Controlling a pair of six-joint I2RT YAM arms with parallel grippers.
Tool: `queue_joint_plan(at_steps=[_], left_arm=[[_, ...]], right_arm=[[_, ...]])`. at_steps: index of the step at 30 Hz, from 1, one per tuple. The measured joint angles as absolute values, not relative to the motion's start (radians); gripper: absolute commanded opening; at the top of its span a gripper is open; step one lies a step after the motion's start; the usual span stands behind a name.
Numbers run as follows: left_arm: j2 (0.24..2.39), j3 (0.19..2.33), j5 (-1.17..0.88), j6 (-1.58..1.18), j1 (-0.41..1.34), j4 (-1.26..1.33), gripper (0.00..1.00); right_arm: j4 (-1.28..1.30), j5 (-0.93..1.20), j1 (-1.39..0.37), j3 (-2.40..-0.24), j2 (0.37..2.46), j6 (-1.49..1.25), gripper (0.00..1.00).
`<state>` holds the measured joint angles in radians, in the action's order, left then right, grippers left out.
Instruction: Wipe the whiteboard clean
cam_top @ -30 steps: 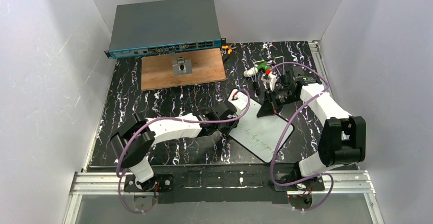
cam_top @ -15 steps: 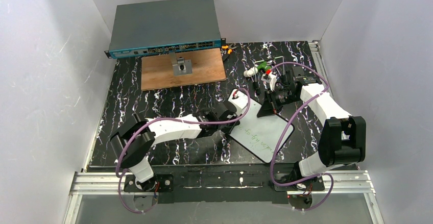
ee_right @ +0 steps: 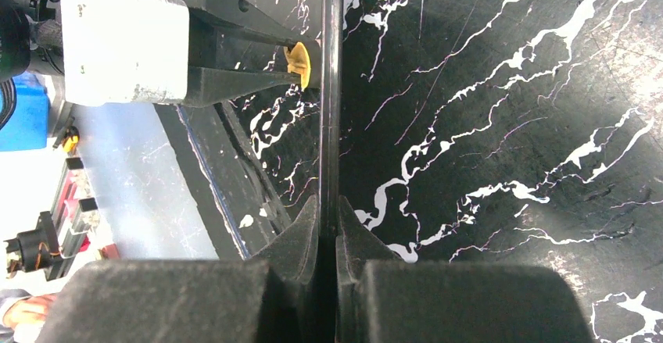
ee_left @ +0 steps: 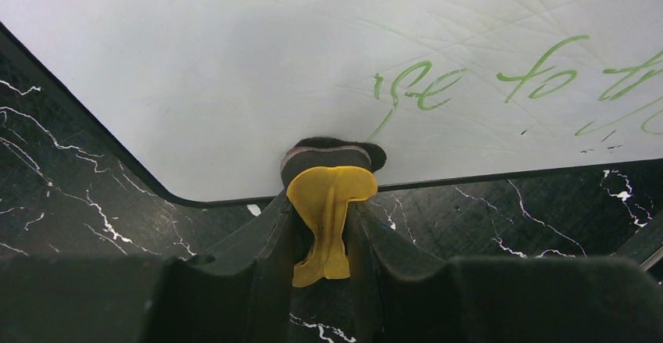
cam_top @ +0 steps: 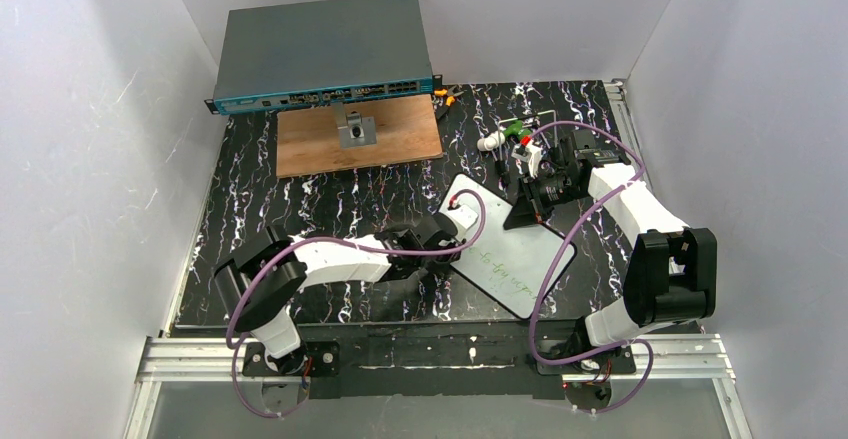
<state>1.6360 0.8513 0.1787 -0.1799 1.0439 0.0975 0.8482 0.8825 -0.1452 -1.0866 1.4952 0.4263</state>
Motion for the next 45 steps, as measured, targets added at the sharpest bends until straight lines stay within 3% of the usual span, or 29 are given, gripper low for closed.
queue_joint_plan(at_steps=[10, 21, 45], left_arm=[[1.639, 1.009, 0.202, -0.114, 1.045, 0.027, 0.0], [1.64, 0.855, 0.188, -0.155, 1.052, 0.112, 0.0], [1.637, 0.937, 0.188, -0.109, 1.051, 0.14, 0.0]], right_arm=[[0.85, 0.893, -0.146, -1.089, 1.495, 0.431, 0.01], [0.851, 0.882, -0.146, -1.089, 1.495, 0.43, 0.01], [0.851, 0.885, -0.146, -1.09, 1.495, 0.43, 0.01]])
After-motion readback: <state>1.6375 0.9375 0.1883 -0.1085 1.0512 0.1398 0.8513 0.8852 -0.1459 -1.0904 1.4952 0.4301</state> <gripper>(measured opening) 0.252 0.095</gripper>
